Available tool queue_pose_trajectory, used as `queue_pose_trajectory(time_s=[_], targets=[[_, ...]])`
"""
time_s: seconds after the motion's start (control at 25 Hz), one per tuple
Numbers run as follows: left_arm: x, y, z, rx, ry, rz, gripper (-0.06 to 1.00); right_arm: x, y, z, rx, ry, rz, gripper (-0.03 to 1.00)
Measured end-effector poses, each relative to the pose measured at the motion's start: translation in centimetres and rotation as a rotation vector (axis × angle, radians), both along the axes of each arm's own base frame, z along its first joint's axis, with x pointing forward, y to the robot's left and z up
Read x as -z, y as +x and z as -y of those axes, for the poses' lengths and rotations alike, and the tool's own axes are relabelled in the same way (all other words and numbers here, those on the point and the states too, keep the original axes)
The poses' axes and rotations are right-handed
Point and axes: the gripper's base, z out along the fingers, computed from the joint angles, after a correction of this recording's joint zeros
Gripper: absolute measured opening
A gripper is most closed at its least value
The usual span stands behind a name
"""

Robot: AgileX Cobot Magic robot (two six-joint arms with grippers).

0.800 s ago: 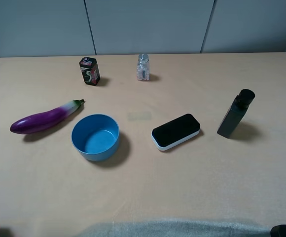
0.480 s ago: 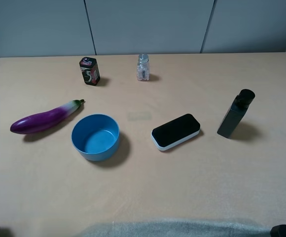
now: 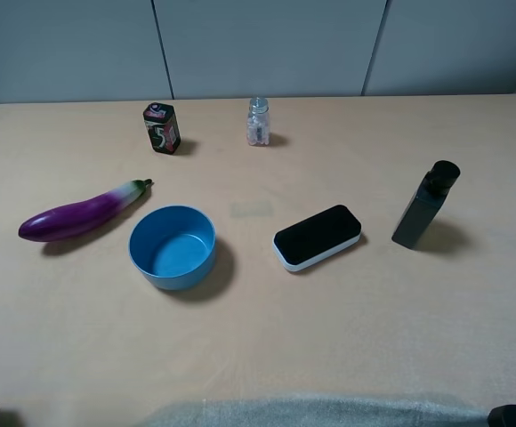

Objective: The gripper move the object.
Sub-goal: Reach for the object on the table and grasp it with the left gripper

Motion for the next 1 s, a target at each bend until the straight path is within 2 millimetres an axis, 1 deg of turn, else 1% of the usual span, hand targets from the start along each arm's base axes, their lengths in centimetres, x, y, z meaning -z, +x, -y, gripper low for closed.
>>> queue_pose_trajectory(time_s=[1.0], targets=[[0.00,0.00,0.00,0.000,0.000,0.000,0.83,0.00,0.00,0.00,0.000,0.000,0.000,0.69]])
